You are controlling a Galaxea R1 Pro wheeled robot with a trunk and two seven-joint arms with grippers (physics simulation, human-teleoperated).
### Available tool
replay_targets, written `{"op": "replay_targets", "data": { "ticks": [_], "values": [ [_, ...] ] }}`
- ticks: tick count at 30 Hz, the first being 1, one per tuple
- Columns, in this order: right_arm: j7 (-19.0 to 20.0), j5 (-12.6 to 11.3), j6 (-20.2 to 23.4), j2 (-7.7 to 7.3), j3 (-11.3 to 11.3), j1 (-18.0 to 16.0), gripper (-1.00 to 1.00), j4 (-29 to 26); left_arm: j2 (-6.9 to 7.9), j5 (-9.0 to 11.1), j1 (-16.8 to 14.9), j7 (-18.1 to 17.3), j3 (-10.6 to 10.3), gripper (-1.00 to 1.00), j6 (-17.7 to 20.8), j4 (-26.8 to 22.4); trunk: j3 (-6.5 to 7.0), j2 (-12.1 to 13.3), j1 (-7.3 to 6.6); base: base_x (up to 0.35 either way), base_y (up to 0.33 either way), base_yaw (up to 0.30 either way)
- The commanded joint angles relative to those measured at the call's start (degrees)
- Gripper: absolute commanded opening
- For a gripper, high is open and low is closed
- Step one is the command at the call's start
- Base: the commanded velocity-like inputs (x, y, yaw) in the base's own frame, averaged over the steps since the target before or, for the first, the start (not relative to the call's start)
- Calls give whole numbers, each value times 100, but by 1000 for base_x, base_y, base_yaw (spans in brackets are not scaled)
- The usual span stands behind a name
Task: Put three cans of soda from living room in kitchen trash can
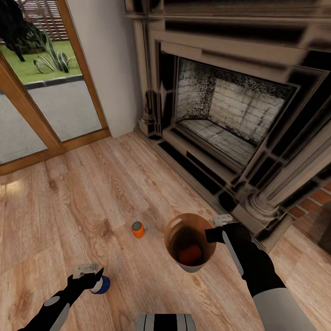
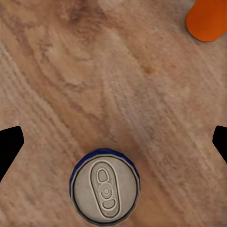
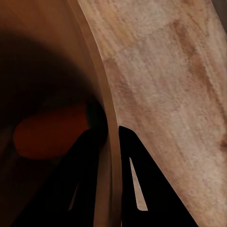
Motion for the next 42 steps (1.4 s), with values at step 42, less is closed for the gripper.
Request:
{"op": "replay_targets", "data": {
  "ticks": [42],
  "values": [
    [20, -97, 0, 1, 1, 0, -100, -1, -1, 0, 0, 0, 0, 100, 0, 0, -359, -802, 439, 0, 0, 0]
  ]
}}
